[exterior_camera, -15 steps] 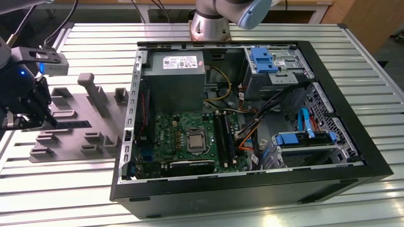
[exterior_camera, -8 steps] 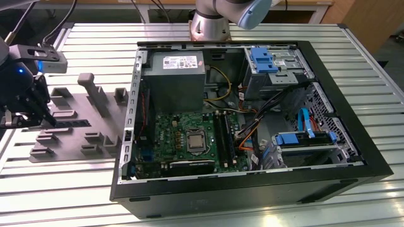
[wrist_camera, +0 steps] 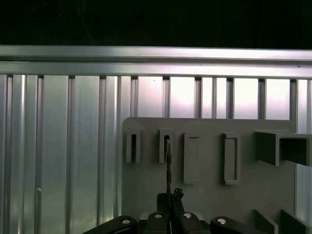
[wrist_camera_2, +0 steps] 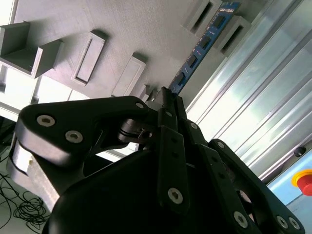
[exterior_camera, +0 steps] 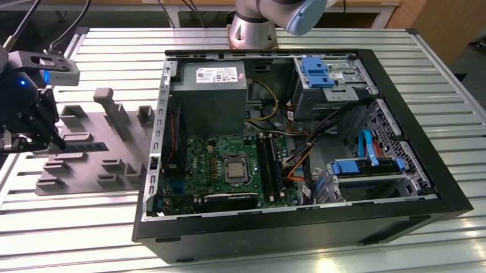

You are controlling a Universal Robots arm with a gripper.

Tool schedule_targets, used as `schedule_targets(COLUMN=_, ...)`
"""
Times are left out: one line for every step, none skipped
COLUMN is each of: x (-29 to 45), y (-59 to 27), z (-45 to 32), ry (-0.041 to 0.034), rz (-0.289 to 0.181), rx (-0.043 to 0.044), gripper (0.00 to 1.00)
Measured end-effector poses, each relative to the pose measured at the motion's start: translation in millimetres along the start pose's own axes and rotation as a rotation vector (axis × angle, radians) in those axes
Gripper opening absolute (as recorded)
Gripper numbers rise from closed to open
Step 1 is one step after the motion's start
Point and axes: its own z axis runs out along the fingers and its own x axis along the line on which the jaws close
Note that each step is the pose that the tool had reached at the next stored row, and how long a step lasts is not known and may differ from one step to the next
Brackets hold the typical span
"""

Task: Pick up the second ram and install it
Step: 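Pick up the second ram and move it above second insertion slot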

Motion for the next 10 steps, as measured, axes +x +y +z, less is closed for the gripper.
schedule_targets(x=0.0, y=0.0, z=-0.7, ry=0.0, rz=0.0, rx=0.0, gripper=0.14)
schedule_targets(x=0.0, y=0.0, z=-1.4, ry=0.0, rz=0.0, rx=0.0, gripper=0.14)
schedule_targets(x=0.0, y=0.0, z=-2.1, ry=0.0, rz=0.0, rx=0.0, gripper=0.14)
schedule_targets(x=0.0, y=0.0, z=-2.8, ry=0.0, rz=0.0, rx=0.0001, gripper=0.14)
schedule_targets(x=0.0, y=0.0, z=-3.6, ry=0.0, rz=0.0, rx=0.0001, gripper=0.14)
schedule_targets(x=0.0, y=0.0, z=-4.3, ry=0.0, rz=0.0, rx=0.0, gripper=0.14)
schedule_targets(x=0.0, y=0.0, z=-5.1, ry=0.0, rz=0.0, rx=0.0, gripper=0.14)
schedule_targets(x=0.0, y=0.0, z=-5.7, ry=0.0001, rz=0.0, rx=0.0001, gripper=0.14)
schedule_targets(x=0.0, y=-0.1, z=-6.4, ry=0.0, rz=0.0, rx=0.0, gripper=0.14)
schedule_targets(x=0.0, y=0.0, z=-7.1, ry=0.0001, rz=0.0, rx=0.0, gripper=0.14)
